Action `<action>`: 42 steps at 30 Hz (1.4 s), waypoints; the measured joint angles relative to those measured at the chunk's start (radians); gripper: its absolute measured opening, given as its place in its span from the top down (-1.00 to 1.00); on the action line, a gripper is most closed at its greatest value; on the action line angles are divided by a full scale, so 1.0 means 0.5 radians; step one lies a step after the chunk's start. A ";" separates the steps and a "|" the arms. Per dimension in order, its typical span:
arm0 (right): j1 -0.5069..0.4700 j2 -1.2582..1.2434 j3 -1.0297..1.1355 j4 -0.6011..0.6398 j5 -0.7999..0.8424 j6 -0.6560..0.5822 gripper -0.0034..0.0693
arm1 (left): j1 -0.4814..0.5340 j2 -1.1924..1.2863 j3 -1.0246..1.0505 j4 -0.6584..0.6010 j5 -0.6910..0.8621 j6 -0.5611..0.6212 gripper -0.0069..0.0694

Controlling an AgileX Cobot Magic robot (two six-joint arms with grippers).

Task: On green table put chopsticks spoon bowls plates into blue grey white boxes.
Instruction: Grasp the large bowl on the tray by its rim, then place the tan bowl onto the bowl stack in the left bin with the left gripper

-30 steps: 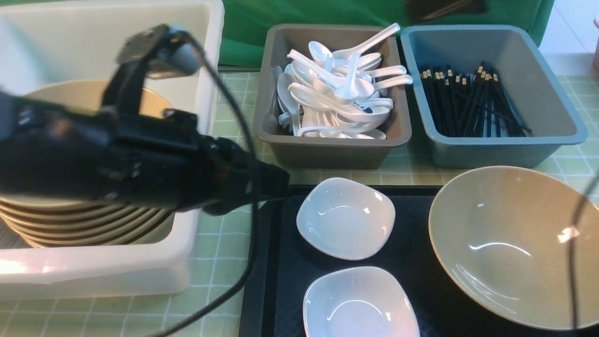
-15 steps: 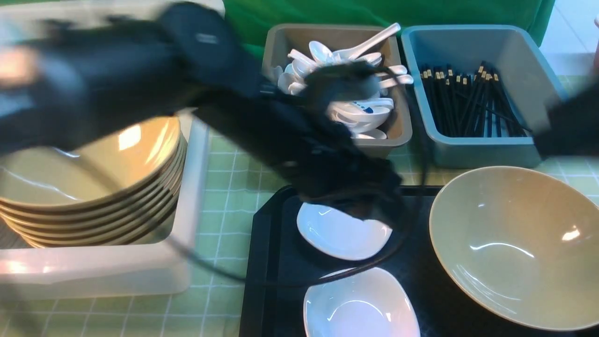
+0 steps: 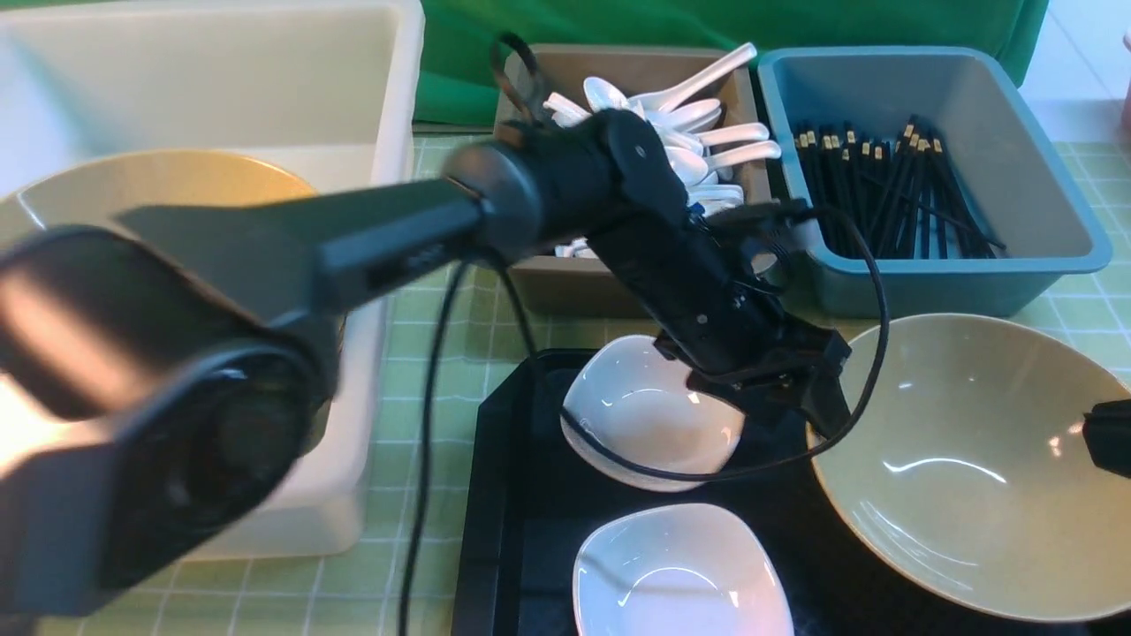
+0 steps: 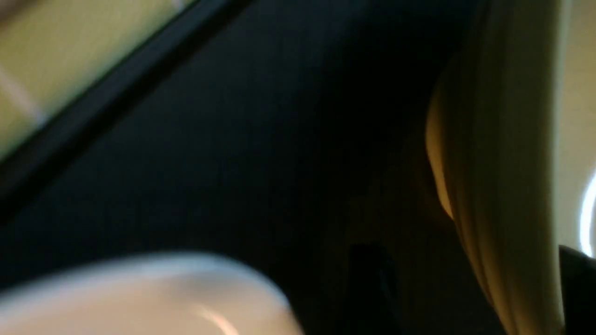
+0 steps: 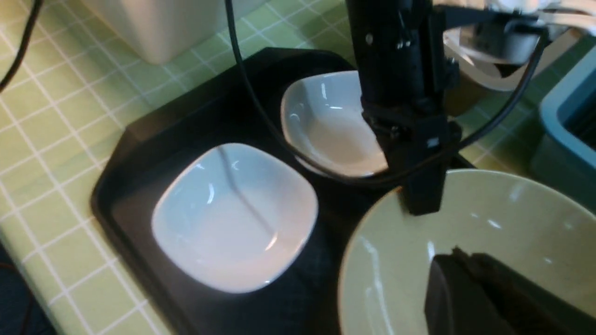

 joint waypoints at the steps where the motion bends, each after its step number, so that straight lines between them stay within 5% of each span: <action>1: 0.000 0.000 0.000 -0.010 -0.014 0.000 0.84 | 0.000 0.027 -0.027 -0.003 0.022 0.012 0.10; 4: 0.000 0.000 0.000 -0.035 -0.029 0.000 0.84 | 0.000 0.053 -0.051 -0.002 0.056 0.040 0.57; 7: 0.000 0.000 0.000 -0.037 -0.033 0.000 0.83 | 0.000 0.049 -0.072 -0.045 0.084 0.042 0.76; 18: 0.199 0.072 -0.069 -0.043 -0.019 0.000 0.81 | 0.069 -0.137 -0.124 0.072 0.255 0.098 0.78; 25: 0.410 0.397 -0.515 0.005 0.095 0.000 0.80 | 0.426 -0.587 -0.087 0.039 0.376 -0.035 0.78; 31: 0.572 0.544 -0.656 0.248 0.045 -0.102 0.79 | 0.926 -1.100 0.290 -0.012 0.384 -0.122 0.78; 38: 0.796 0.770 -0.660 0.383 0.010 -0.224 0.78 | 2.054 -1.794 0.986 -0.112 0.417 -0.121 0.78; 42: 0.858 0.858 -0.660 0.385 -0.019 -0.261 0.78 | 2.629 -1.956 1.075 0.040 0.396 -0.237 0.78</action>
